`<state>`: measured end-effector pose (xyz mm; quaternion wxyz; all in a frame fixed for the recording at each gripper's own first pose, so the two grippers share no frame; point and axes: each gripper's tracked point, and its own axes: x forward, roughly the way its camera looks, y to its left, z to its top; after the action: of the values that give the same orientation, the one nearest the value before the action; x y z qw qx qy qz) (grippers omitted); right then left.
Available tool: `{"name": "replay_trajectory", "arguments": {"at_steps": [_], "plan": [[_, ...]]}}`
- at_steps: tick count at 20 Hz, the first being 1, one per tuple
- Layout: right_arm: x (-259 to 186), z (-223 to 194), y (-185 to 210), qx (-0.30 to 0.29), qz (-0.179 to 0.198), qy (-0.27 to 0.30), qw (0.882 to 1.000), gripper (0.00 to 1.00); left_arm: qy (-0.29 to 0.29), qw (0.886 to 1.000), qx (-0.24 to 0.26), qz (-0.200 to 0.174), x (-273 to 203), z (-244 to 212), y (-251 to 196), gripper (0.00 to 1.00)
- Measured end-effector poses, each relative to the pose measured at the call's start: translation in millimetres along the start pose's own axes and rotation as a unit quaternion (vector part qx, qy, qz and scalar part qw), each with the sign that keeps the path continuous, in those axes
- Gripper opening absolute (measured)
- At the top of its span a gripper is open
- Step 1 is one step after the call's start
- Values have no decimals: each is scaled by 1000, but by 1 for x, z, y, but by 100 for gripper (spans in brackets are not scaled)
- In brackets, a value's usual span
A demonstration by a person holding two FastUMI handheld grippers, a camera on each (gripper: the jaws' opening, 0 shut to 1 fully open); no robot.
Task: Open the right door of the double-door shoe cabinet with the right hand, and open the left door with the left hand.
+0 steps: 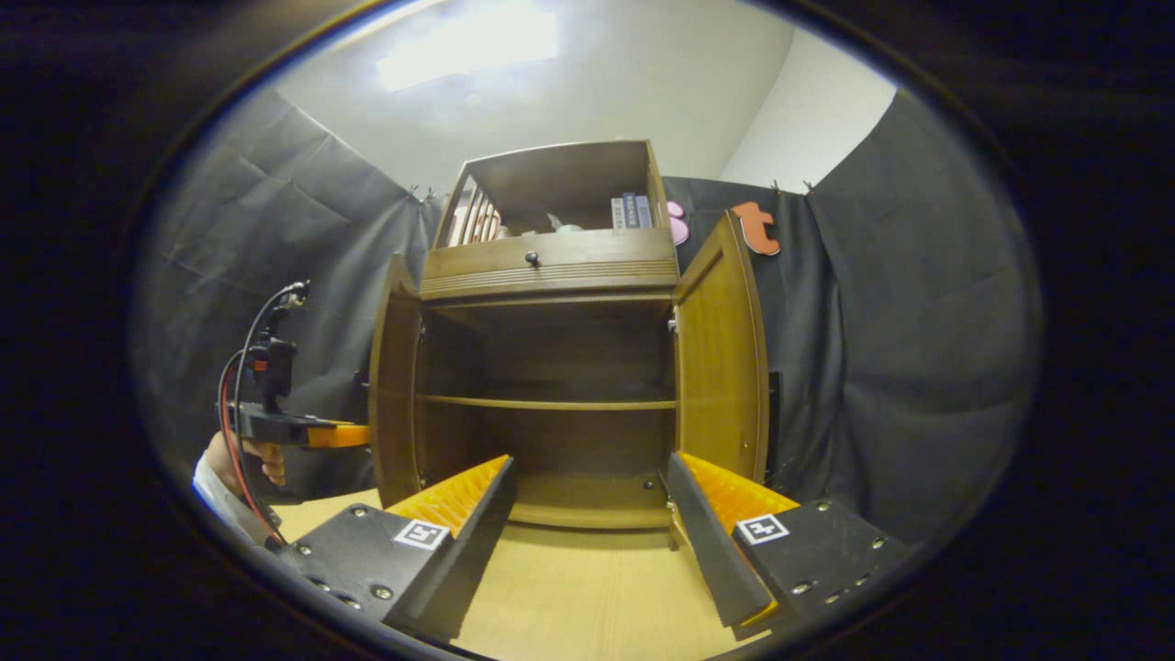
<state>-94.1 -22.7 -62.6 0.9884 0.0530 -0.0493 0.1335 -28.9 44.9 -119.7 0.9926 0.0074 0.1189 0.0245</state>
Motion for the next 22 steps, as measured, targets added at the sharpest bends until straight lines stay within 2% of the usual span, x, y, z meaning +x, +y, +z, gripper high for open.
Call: {"name": "replay_trajectory", "arguments": {"at_steps": [1, 2, 3, 4, 5, 8, 9, 11, 12, 14, 17, 20, 21, 22], "plan": [[0, 1, 3, 5, 4, -2, 1000, 98, -3, 1000, 9, 17, -4, 1, 11, 15], [-1, 0, 6, 4, 8, -1, 1000, 94, -1, 999, 16, 30, -7, 1, 21, 13], [0, -1, 7, 0, 9, 0, 1000, 98, -3, 999, 22, 37, -11, 2, 29, 10], [0, -2, 7, -6, 6, 1, 1000, 94, -4, 999, 24, 42, -13, 3, 35, 8], [0, -2, 6, -9, 4, 2, 1000, 98, -3, 999, 24, 47, -15, 2, 44, 5], [1, -2, 11, -6, 6, 2, 1000, 98, 1, 997, 21, 73, -18, 3, 81, 3], [3, -3, 12, -5, 6, 3, 1000, 94, 4, 998, 16, 63, -18, 2, 89, 0], [4, -8, 17, -10, 12, 9, 1000, 98, 17, 999, -3, 46, -20, 2, 97, 5], [6, -10, 19, -12, 13, 11, 1000, 94, 15, 999, -2, 36, -20, 4, 102, 2], [9, -11, 23, -14, 13, 14, 1000, 98, 18, 1000, 0, 21, -18, 3, 109, 0], [11, -12, 23, -26, 7, 14, 1000, 98, 22, 1000, -3, -5, -19, 4, 121, 3], [10, -14, 35, -26, 23, 18, 999, 98, 26, 999, -12, -24, -18, 3, 135, 9], [10, -13, 34, -25, 25, 17, 999, 94, 27, 999, -31, -23, -18, 4, 142, 17], [9, -12, 32, -24, 24, 16, 999, 98, 31, 998, -50, -24, -18, 2, 143, 26]]}}
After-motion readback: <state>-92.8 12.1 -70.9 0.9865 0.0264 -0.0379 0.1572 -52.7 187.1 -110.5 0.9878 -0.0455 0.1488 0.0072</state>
